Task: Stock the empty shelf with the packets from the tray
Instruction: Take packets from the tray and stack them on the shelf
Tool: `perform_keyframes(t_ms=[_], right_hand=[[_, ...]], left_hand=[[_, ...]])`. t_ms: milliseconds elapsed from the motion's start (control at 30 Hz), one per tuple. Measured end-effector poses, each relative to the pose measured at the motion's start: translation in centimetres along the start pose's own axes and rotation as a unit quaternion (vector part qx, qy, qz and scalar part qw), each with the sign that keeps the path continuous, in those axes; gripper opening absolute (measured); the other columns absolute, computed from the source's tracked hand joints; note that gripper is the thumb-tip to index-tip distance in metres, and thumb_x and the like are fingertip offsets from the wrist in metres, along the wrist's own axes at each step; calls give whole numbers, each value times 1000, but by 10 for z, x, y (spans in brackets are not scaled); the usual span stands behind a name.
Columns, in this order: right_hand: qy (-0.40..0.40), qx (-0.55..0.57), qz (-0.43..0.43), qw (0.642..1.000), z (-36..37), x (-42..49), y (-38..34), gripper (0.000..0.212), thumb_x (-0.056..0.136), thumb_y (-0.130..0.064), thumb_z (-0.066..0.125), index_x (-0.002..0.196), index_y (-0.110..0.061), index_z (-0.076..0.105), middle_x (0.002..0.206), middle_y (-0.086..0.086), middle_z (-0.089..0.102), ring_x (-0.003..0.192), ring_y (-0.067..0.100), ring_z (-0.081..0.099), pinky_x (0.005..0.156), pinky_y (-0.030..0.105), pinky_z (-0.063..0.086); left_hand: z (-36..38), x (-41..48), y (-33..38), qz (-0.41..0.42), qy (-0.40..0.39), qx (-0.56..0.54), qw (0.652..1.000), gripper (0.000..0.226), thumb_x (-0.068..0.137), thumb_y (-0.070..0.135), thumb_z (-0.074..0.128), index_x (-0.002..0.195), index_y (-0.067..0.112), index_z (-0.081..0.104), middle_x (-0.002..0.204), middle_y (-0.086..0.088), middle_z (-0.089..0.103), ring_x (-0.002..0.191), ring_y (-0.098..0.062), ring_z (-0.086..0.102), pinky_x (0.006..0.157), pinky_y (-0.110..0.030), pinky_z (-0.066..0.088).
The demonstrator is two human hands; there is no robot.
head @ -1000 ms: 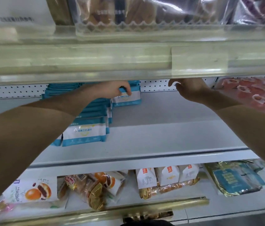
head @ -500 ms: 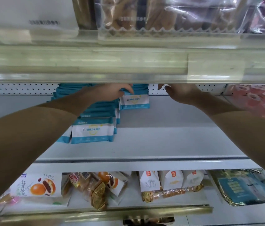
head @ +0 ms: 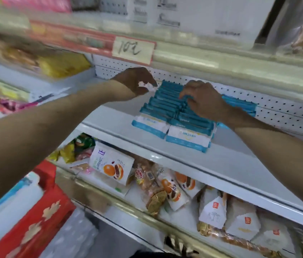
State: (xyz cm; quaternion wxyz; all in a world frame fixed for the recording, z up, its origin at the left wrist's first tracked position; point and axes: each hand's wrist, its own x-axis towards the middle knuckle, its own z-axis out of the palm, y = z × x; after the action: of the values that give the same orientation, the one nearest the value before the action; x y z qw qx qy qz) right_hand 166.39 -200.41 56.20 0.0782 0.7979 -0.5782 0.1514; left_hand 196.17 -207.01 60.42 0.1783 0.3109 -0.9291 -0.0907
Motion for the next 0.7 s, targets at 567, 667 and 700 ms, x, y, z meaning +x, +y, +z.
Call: perform_keyframes(t_ms=[567, 667, 700], right_hand=[[-99, 163, -326, 926, 136, 122, -423, 22, 92, -16, 56, 109, -23, 70, 109, -4, 68, 102, 20, 62, 86, 44, 53], [-177, 169, -368, 897, 170, 115, -470, 18, 93, -15, 59, 107, -23, 67, 107, -9, 60, 103, 18, 59, 84, 43, 52], [-215, 159, -374, 888, 183, 114, -482, 19, 93, -15, 60, 108, -24, 66, 109, -10, 58, 105, 17, 59, 85, 43, 51]], left_hand=[[-87, -457, -125, -397, 47, 58, 915, 33, 94, 11, 62, 124, 22, 69, 116, 4, 63, 93, -12, 62, 88, -37, 54], [-70, -520, -128, -455, 38, 40, 889, 34, 93, 14, 61, 124, 26, 67, 115, 7, 62, 99, -16, 64, 91, -42, 54], [-64, -537, -127, -466, 34, 34, 883, 33, 93, 13, 62, 123, 25, 68, 115, 7, 62, 100, -17, 65, 91, -42, 54]])
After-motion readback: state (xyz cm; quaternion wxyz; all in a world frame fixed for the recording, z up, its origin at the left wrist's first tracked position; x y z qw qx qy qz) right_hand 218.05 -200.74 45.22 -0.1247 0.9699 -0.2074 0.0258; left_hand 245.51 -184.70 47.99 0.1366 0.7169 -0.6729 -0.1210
